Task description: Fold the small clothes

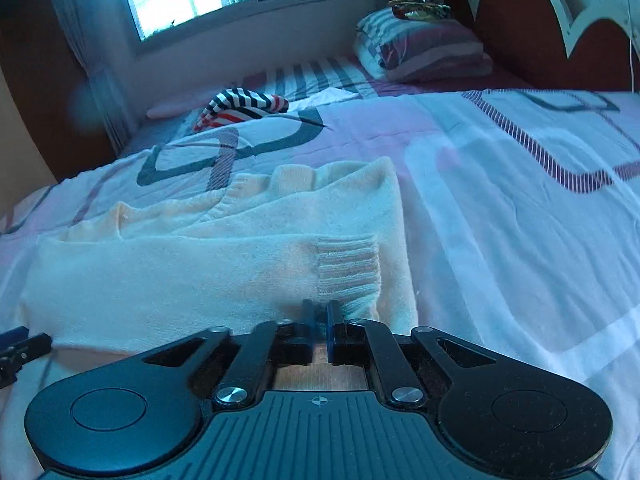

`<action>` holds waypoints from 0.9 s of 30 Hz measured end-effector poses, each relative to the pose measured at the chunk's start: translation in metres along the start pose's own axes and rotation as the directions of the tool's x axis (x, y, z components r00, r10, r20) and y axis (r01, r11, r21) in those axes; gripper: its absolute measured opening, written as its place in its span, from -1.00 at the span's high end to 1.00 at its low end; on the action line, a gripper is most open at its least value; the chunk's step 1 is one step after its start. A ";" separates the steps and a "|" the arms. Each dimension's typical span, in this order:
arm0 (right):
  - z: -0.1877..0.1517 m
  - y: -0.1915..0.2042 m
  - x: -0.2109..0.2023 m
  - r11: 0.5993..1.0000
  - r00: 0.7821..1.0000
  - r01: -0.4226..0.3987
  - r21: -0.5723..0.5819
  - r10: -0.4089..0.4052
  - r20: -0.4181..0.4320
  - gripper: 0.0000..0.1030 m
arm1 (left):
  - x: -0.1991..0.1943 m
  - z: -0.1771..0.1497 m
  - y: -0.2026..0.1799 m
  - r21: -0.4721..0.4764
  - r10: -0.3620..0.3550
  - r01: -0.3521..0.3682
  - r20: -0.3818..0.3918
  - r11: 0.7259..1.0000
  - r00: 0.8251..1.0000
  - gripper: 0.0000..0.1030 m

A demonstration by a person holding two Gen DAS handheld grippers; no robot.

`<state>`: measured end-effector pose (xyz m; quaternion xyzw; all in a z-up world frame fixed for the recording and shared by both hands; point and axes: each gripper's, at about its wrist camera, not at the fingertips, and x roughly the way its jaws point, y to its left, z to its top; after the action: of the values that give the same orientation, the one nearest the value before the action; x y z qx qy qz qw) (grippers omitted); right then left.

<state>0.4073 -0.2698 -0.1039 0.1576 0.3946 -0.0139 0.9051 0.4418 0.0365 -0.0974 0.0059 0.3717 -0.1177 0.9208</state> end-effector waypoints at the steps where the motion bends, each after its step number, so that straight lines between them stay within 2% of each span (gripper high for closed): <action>1: 0.002 0.001 -0.004 1.000 1.000 -0.007 -0.016 0.007 0.024 0.90 | -0.002 0.004 0.003 -0.016 -0.010 0.010 0.000 1.000 1.000 -0.14; 2: 0.004 0.002 -0.006 1.000 0.999 -0.010 -0.030 0.011 0.047 0.90 | -0.002 0.008 0.006 -0.036 -0.020 0.021 0.011 0.999 1.000 -0.15; 4: 0.009 0.002 0.001 1.000 0.999 -0.009 -0.022 0.010 0.036 0.90 | 0.006 0.016 0.011 -0.056 -0.021 0.022 0.012 0.998 1.000 -0.15; 7: 0.017 0.001 0.018 0.999 0.999 0.008 -0.034 -0.007 0.032 0.90 | 0.030 0.033 0.016 -0.030 0.001 -0.001 0.003 1.000 1.000 -0.15; 11: 0.028 -0.003 0.034 0.998 0.999 0.024 -0.050 -0.022 0.037 0.91 | 0.063 0.059 0.030 -0.027 -0.004 0.004 0.000 1.000 1.000 -0.26; 14: 0.034 -0.005 0.041 0.999 0.999 0.022 -0.049 -0.021 0.034 0.91 | 0.081 0.076 0.037 -0.022 0.009 -0.009 0.003 1.000 1.000 -0.24; 18: 0.031 -0.005 0.040 0.997 0.999 0.029 -0.078 -0.026 0.034 0.91 | 0.084 0.080 0.040 -0.024 -0.006 0.006 -0.002 1.000 1.000 -0.24; 20: 0.032 0.001 0.034 0.996 0.998 0.039 -0.075 -0.035 0.049 0.90 | 0.072 0.077 0.033 -0.023 0.006 -0.006 -0.009 1.000 1.000 -0.20; 22: 0.035 0.018 0.030 0.998 0.996 -0.014 -0.066 0.020 0.086 0.90 | 0.056 0.072 0.016 -0.029 -0.062 0.062 0.031 0.998 0.998 -0.24; 25: 0.036 0.059 0.043 0.988 0.989 -0.139 -0.068 0.143 0.048 0.90 | 0.050 0.064 -0.022 0.009 -0.085 0.085 0.043 0.996 0.995 -0.25; 27: 0.032 0.091 0.054 0.977 0.983 -0.181 -0.116 0.184 0.018 0.90 | 0.053 0.058 -0.038 0.021 -0.087 0.087 0.038 0.996 0.995 -0.25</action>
<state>0.4807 -0.1875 -0.0969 0.1410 0.3656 0.0897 0.9157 0.5103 -0.0177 -0.0889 -0.0038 0.3525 -0.1613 0.9218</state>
